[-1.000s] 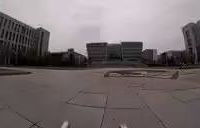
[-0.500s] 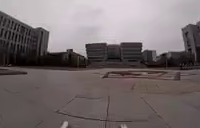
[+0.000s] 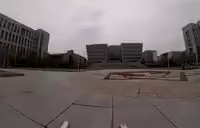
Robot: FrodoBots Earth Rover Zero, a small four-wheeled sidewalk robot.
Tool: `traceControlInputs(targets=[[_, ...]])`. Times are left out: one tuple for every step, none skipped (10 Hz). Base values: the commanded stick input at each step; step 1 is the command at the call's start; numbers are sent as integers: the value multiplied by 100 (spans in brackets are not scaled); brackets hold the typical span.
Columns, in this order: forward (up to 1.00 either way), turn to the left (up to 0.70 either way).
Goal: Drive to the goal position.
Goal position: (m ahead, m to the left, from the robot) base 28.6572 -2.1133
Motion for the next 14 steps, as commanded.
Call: traceControlInputs(targets=[[70,0],[70,0],[70,0],[70,0],[70,0],[70,0],[70,0],[70,0],[70,0],[70,0],[70,0],[70,0],[70,0],[70,0]])
